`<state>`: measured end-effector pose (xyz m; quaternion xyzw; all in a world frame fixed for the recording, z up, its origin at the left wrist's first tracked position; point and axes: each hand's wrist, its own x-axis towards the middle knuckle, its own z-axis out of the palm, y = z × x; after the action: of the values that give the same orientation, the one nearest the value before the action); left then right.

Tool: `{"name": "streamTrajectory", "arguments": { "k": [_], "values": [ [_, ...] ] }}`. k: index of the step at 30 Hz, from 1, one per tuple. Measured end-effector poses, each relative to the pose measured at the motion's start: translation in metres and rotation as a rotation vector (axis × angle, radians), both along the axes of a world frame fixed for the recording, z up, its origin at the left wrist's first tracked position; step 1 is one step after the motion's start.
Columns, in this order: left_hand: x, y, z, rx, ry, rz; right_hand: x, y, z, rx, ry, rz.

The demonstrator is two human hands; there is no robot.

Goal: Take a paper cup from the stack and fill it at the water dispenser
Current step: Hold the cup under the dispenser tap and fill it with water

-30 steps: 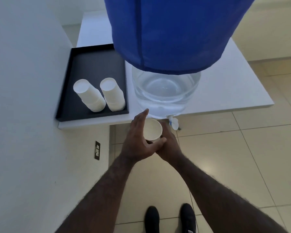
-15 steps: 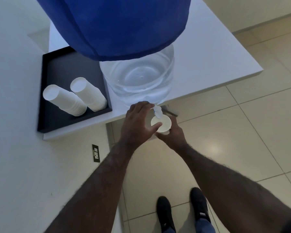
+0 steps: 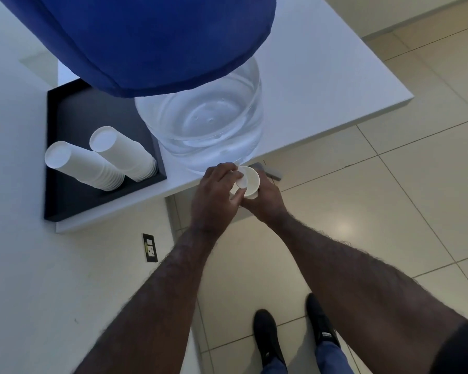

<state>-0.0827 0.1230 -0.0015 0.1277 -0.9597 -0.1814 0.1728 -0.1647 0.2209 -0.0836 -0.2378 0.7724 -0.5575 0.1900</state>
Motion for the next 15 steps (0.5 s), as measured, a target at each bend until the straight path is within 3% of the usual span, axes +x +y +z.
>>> {"name": "streamTrajectory", "arguments": {
  "k": [15],
  "values": [
    [-0.0023, -0.0009, 0.0055, -0.005, 0.035, 0.044, 0.0056, -0.0010, 0.0018, 0.014, -0.023, -0.007]
  ]
}}
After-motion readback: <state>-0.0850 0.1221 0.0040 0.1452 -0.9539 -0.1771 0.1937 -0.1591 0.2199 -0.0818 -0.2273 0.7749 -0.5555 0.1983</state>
